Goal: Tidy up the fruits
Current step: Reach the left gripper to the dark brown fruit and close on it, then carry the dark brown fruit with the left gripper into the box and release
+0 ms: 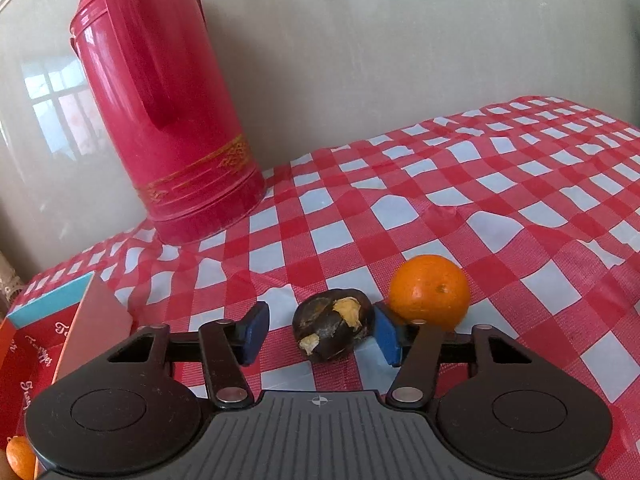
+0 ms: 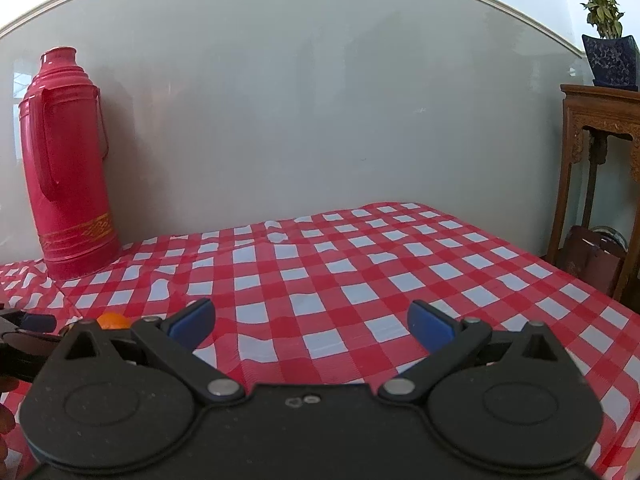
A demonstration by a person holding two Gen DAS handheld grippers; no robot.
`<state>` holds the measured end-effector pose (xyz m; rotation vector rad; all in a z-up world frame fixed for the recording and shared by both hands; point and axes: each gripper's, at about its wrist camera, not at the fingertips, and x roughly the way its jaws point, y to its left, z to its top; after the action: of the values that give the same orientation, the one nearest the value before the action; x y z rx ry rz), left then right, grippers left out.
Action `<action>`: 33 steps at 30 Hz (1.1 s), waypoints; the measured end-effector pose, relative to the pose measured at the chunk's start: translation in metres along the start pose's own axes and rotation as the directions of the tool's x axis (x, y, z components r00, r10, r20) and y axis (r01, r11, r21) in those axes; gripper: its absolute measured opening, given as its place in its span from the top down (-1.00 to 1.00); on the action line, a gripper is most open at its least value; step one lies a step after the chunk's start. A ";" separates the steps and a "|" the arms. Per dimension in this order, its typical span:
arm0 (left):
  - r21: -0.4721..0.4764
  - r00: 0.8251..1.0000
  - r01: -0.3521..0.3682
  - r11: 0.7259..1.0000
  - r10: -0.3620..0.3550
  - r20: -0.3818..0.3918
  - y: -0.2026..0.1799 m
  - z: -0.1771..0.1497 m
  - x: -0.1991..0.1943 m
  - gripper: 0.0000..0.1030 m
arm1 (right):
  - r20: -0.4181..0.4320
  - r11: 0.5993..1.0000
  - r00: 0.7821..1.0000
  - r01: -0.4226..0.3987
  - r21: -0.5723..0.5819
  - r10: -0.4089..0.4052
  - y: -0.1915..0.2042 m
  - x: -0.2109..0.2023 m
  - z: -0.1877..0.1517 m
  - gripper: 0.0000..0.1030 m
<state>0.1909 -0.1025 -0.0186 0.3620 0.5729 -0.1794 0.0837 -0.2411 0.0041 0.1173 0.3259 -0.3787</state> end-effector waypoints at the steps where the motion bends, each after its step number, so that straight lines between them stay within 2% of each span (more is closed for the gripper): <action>1: -0.003 1.000 0.003 1.000 -0.003 0.001 0.000 0.000 0.000 -0.05 | -0.001 1.000 1.000 0.000 0.000 0.000 0.000 0.000 0.000 -0.89; 3: -0.004 1.000 0.015 1.000 -0.015 0.001 -0.001 -0.001 -0.001 0.16 | -0.002 1.000 1.000 0.001 0.000 -0.001 0.000 0.000 0.000 -0.89; 19: -0.007 0.999 -0.005 1.000 0.005 0.032 -0.003 -0.005 -0.012 0.18 | 0.001 1.000 1.000 -0.012 0.009 0.012 -0.001 -0.001 0.000 -0.89; 28: -0.010 0.997 -0.002 1.000 0.002 0.071 0.000 -0.010 -0.035 0.18 | 0.001 1.000 1.000 -0.018 0.006 0.018 0.001 0.000 0.000 -0.89; 33: -0.048 0.997 0.005 0.999 -0.001 0.074 0.009 -0.018 -0.053 0.18 | -0.002 1.000 1.000 -0.025 -0.005 0.025 0.001 0.000 0.000 -0.89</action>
<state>0.1405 -0.0836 -0.0008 0.3070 0.5039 -0.1810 0.0845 -0.2399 0.0040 0.1170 0.3266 -0.3529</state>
